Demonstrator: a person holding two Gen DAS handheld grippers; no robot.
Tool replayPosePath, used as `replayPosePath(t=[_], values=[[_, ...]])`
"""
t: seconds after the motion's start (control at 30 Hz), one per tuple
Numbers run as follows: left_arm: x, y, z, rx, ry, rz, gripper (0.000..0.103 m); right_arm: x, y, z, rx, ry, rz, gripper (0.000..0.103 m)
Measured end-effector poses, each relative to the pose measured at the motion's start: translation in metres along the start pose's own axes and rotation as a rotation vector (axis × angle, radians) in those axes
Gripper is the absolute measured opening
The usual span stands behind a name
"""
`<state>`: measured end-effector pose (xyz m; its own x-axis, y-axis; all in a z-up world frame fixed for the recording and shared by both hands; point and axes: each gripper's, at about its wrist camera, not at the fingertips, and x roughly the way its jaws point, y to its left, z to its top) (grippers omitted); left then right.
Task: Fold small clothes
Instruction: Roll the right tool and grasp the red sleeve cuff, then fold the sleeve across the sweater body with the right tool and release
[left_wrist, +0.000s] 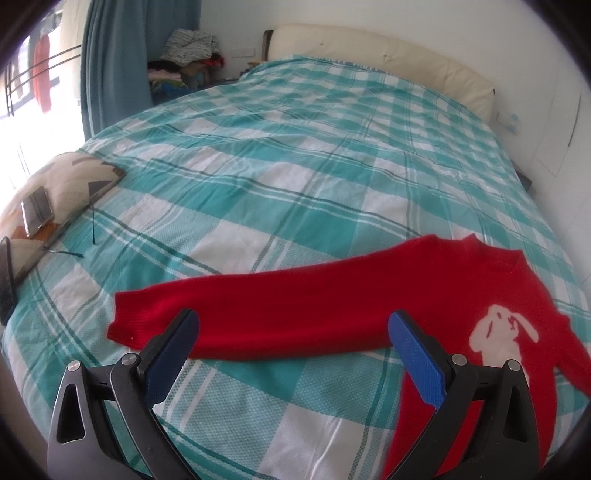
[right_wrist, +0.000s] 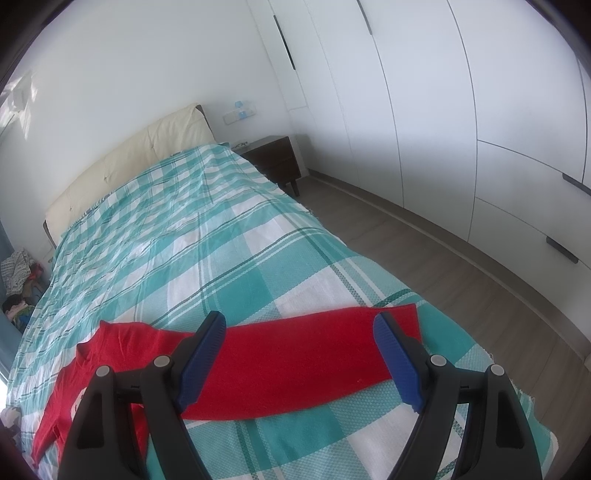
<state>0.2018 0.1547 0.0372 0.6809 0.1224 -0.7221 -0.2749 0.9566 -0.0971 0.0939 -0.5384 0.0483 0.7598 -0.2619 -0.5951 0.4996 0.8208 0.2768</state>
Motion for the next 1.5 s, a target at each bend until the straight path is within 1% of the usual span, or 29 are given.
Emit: replayPosePath(t=[0.07, 0.13, 0.17, 0.27, 0.3, 0.4, 0.47, 0.53, 0.6, 0.7, 0.8, 0.83, 0.87, 0.97, 1.0, 1.03, 1.07, 1.1, 1.13, 1.2, 1.23, 1.3, 1.37, 1.43, 1.5], values=[[-0.004, 0.000, 0.002, -0.003, -0.013, -0.014, 0.102, 0.004, -0.008, -0.001, 0.036, 0.020, 0.015, 0.081], [-0.006, 0.001, 0.003, -0.007, -0.022, -0.025, 0.102, 0.010, -0.025, -0.002, 0.110, 0.049, 0.045, 0.081], [-0.007, 0.002, 0.003, -0.010, -0.023, -0.029, 0.102, 0.013, -0.036, -0.003, 0.157, 0.067, 0.062, 0.081], [-0.007, 0.004, 0.003, -0.021, -0.015, -0.033, 0.102, 0.019, -0.078, -0.008, 0.317, 0.105, 0.066, 0.081], [-0.006, 0.005, 0.003, -0.028, -0.012, -0.032, 0.102, 0.021, -0.092, -0.010, 0.379, 0.116, 0.084, 0.081], [-0.003, 0.006, 0.002, -0.049, 0.001, -0.034, 0.102, 0.028, -0.130, -0.022, 0.557, 0.164, 0.161, 0.081], [-0.002, 0.006, 0.000, -0.058, 0.006, -0.030, 0.102, 0.036, -0.144, -0.032, 0.652, 0.212, 0.238, 0.081], [0.000, 0.005, -0.001, -0.056, 0.011, -0.028, 0.102, 0.045, -0.148, -0.042, 0.717, 0.251, 0.304, 0.081], [0.002, 0.002, -0.003, -0.046, 0.018, -0.025, 0.102, 0.051, -0.148, -0.047, 0.746, 0.272, 0.331, 0.078], [0.005, -0.004, -0.006, -0.019, 0.026, -0.017, 0.102, 0.062, -0.147, -0.050, 0.758, 0.271, 0.318, 0.071], [0.007, -0.008, -0.007, 0.002, 0.031, -0.008, 0.102, 0.080, -0.151, -0.052, 0.759, 0.276, 0.301, 0.053], [0.008, -0.009, -0.008, 0.006, 0.032, -0.005, 0.102, 0.086, -0.151, -0.053, 0.757, 0.282, 0.295, 0.044], [0.008, -0.009, -0.008, 0.010, 0.031, -0.001, 0.102, 0.091, -0.153, -0.055, 0.762, 0.283, 0.299, 0.039], [0.009, -0.010, -0.008, 0.017, 0.029, 0.009, 0.102, 0.099, -0.157, -0.057, 0.791, 0.258, 0.339, 0.036], [0.009, -0.010, -0.008, 0.016, 0.030, 0.007, 0.102, 0.101, -0.157, -0.055, 0.787, 0.256, 0.348, 0.036], [0.010, -0.010, -0.008, 0.014, 0.033, 0.005, 0.102, 0.103, -0.156, -0.053, 0.774, 0.258, 0.349, 0.033], [0.010, -0.010, -0.008, 0.014, 0.035, 0.004, 0.102, 0.105, -0.153, -0.051, 0.742, 0.269, 0.330, 0.017], [0.010, -0.010, -0.008, 0.013, 0.035, 0.006, 0.102, 0.104, -0.149, -0.048, 0.694, 0.282, 0.288, 0.008], [0.010, -0.009, -0.008, 0.010, 0.034, 0.008, 0.102, 0.101, -0.145, -0.044, 0.658, 0.275, 0.257, 0.004], [0.008, -0.006, -0.006, -0.004, 0.030, 0.003, 0.102, 0.087, -0.126, -0.028, 0.562, 0.224, 0.221, 0.004], [0.007, -0.005, -0.006, -0.011, 0.026, -0.002, 0.102, 0.078, -0.111, -0.017, 0.497, 0.188, 0.226, 0.004], [0.006, -0.004, -0.004, -0.017, 0.022, -0.004, 0.102, 0.056, -0.067, 0.007, 0.340, 0.116, 0.266, 0.004], [0.005, -0.003, -0.002, -0.017, 0.019, -0.001, 0.102, 0.036, -0.013, 0.026, 0.214, 0.076, 0.340, 0.004], [0.003, -0.004, -0.001, -0.015, 0.016, -0.005, 0.102, 0.022, 0.050, 0.040, 0.088, 0.064, 0.426, 0.004], [-0.001, -0.004, 0.000, -0.010, 0.004, -0.006, 0.102, 0.012, 0.125, 0.045, -0.063, 0.072, 0.512, 0.004]])
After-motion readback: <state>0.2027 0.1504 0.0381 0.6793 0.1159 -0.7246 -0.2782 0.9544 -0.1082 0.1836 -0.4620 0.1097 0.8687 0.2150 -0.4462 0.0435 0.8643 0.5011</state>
